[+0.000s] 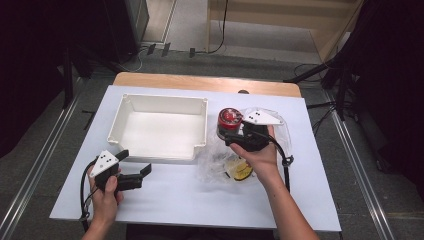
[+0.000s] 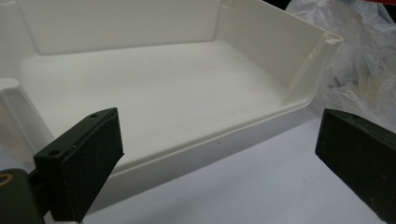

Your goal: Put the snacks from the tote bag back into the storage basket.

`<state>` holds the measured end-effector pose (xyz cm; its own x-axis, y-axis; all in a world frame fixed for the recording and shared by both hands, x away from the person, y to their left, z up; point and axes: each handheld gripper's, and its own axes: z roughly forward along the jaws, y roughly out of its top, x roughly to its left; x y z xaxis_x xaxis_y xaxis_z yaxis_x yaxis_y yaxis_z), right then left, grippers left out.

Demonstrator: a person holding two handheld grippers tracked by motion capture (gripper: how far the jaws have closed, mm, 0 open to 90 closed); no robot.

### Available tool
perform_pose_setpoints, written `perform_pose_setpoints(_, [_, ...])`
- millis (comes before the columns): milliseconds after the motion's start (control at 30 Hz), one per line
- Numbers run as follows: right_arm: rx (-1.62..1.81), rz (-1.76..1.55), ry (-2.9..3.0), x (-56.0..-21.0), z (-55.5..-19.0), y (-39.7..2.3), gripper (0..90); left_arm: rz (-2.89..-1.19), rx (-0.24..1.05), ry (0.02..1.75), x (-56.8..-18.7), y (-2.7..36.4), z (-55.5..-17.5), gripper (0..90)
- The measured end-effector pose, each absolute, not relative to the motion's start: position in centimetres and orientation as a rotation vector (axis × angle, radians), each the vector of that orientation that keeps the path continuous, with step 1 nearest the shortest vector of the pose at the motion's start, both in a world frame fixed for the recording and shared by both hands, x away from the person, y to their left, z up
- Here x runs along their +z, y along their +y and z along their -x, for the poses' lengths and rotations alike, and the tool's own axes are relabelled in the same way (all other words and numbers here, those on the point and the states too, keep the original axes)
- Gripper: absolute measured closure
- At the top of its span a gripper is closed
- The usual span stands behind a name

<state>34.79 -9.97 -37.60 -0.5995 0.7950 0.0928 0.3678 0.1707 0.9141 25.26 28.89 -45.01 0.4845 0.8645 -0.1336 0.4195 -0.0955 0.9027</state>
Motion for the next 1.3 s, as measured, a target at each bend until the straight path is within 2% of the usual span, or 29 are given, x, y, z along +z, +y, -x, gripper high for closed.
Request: perform_pose_setpoints(1300, [1.422, -1.068, 2.087, -38.3, -36.9, -5.6, 26.2, -1.714, 0.541, 1.096, -45.0, 28.8, -25.0, 1.1])
